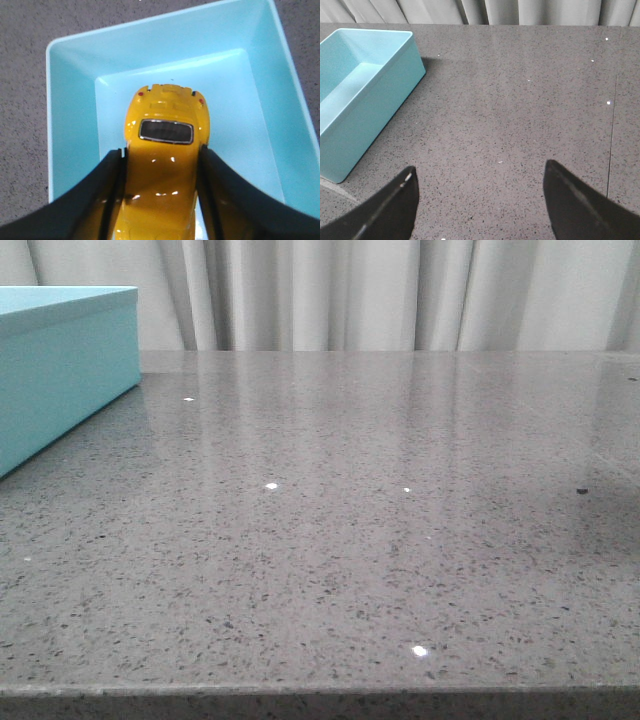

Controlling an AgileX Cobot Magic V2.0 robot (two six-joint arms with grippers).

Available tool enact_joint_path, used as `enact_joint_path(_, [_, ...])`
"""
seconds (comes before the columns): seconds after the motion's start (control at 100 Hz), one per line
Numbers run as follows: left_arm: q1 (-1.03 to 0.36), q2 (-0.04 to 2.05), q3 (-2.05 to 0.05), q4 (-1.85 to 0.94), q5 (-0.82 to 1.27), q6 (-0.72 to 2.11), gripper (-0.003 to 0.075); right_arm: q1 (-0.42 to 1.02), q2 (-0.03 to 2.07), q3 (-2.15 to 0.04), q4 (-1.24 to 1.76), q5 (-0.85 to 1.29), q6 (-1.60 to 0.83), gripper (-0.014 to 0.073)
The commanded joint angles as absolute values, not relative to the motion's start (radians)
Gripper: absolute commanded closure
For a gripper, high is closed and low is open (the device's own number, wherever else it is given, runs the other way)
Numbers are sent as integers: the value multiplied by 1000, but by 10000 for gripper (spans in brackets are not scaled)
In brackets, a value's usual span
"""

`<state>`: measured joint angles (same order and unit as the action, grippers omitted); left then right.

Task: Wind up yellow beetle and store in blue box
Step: 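Lift the car with the left gripper over the blue box, then lower the car into the box and open the left gripper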

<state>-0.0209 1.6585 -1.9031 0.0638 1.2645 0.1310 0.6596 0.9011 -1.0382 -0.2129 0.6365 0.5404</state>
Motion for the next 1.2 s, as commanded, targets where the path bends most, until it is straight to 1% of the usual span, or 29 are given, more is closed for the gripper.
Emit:
enact_joint_path(0.0, [9,1641,-1903,25,1264,118,532,661,888,-1062,-226,564,532,64])
enact_joint_path(0.28, [41,1751,-1820,8,1266,116,532,661,888,-1062,-209,564,532,64])
enact_joint_path(0.44, [41,1813,-1816,0,1268,92,532,661,888,-1062,-207,564,532,64])
enact_joint_path(0.54, [41,1823,-1816,-12,1266,88,519,661,888,-1062,-204,565,532,64])
enact_joint_path(0.59, [41,1823,-1816,-18,1266,89,497,661,888,-1062,-204,565,532,64])
enact_joint_path(0.63, [41,1823,-1816,-19,1266,89,461,661,888,-1062,-204,565,532,64])
enact_joint_path(0.76, [41,1823,-1816,-19,1267,91,293,661,888,-1062,-204,568,532,64])
enact_joint_path(0.79, [41,1823,-1816,-19,1267,91,269,661,888,-1062,-204,569,532,64])
enact_joint_path(0.81, [41,1823,-1816,-19,1267,91,239,661,888,-1062,-204,570,532,64])
enact_joint_path(0.87, [41,1823,-1816,-19,1267,91,220,661,888,-1062,-204,575,532,64])
enact_joint_path(1.019, [41,1797,-1822,-37,1269,99,225,661,886,-1062,-204,580,532,64])
enact_joint_path(1.189, [41,1698,-1822,-99,1235,130,228,661,840,-1049,-276,571,532,66])
